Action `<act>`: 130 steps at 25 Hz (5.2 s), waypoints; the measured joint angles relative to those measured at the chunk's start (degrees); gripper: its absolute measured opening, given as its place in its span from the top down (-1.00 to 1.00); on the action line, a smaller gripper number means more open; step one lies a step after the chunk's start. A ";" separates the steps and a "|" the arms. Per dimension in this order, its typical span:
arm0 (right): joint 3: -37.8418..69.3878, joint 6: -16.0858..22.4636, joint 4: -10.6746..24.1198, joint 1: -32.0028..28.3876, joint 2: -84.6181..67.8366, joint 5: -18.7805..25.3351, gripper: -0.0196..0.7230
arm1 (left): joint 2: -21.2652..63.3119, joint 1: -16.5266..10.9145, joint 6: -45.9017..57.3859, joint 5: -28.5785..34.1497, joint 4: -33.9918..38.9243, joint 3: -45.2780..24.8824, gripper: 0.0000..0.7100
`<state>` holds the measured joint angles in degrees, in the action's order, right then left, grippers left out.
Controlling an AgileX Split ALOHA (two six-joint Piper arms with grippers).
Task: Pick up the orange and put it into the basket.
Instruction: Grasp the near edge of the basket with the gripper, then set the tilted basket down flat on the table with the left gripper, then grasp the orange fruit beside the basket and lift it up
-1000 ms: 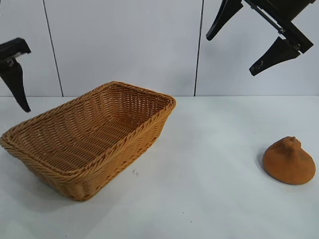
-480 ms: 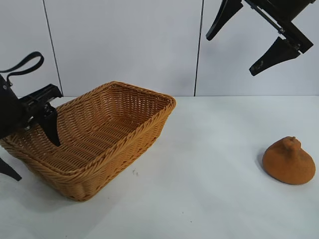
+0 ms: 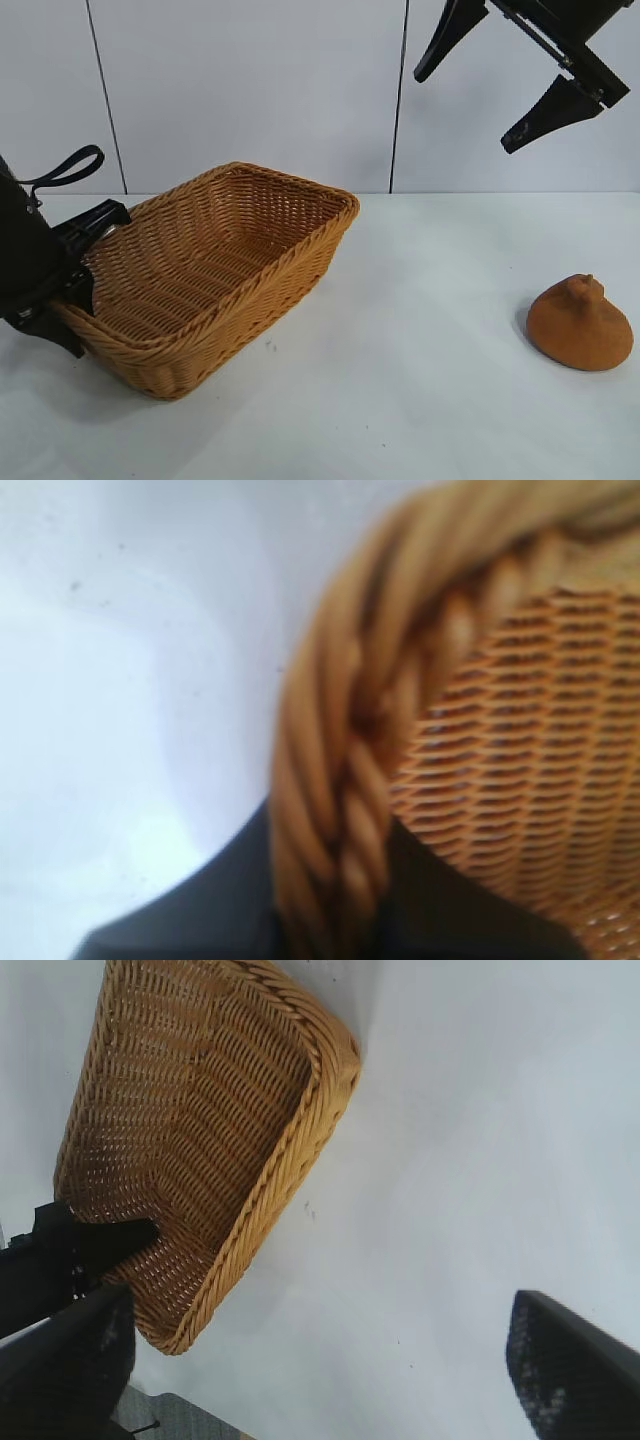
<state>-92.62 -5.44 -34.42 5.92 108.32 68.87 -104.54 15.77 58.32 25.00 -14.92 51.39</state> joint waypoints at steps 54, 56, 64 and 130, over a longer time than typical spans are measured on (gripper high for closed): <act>0.00 0.00 0.00 0.00 0.00 0.96 -0.92 | -11.77 -3.53 -53.03 42.18 8.61 48.53 -0.78; 0.00 0.00 0.00 0.00 0.00 0.96 -0.92 | -10.29 -4.04 -53.11 42.89 14.02 49.33 -0.77; 0.00 0.00 0.00 0.00 0.00 0.96 -0.92 | -10.01 -11.51 -54.99 44.38 17.43 49.49 -0.77; 5.69 7.89 30.07 -1.34 2.11 0.66 -0.92 | 104.77 -13.20 -56.13 36.09 14.92 -22.59 -0.61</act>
<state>-86.94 2.44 -4.35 4.59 110.42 69.54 0.23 2.57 2.19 61.10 0.00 28.81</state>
